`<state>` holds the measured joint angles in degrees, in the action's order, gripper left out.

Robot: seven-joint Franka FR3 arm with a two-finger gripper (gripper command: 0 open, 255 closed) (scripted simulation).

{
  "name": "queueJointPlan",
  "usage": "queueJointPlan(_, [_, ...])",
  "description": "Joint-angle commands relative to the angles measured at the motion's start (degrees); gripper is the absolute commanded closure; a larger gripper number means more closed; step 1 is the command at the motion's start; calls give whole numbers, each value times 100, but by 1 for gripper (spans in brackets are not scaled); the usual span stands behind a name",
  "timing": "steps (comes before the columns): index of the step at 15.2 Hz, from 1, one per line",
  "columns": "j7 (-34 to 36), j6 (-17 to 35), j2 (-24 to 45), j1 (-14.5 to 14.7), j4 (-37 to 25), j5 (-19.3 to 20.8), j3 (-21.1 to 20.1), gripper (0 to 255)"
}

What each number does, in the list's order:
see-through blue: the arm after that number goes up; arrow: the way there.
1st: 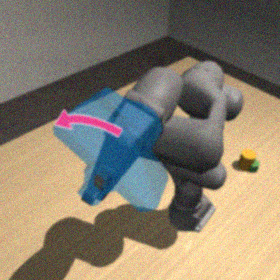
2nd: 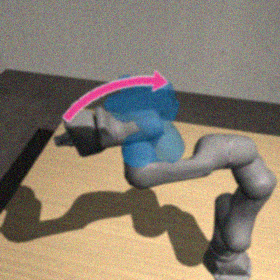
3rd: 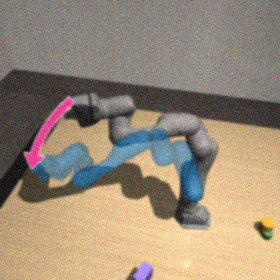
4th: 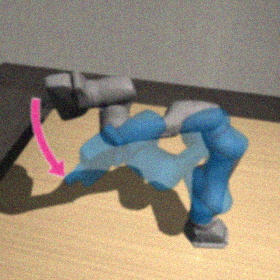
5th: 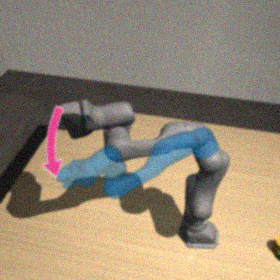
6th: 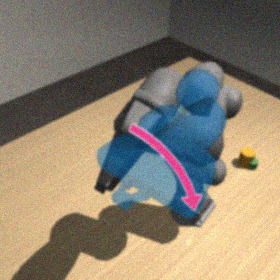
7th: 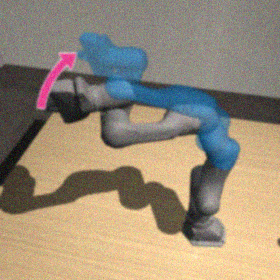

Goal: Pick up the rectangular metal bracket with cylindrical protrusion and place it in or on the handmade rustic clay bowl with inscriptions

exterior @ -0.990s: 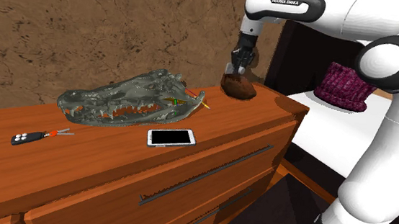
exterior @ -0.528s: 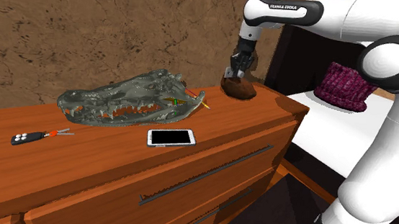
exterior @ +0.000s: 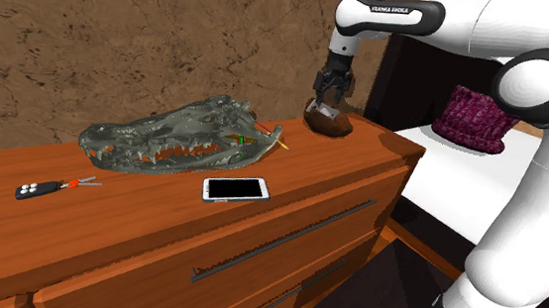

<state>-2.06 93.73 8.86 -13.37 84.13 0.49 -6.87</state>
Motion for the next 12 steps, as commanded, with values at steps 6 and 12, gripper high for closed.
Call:
queueJointPlan(6, [16,-837,244,24,-1080,31,-8,0])
queueJointPlan(12, [16,-837,244,24,-1080,31,-8,0])
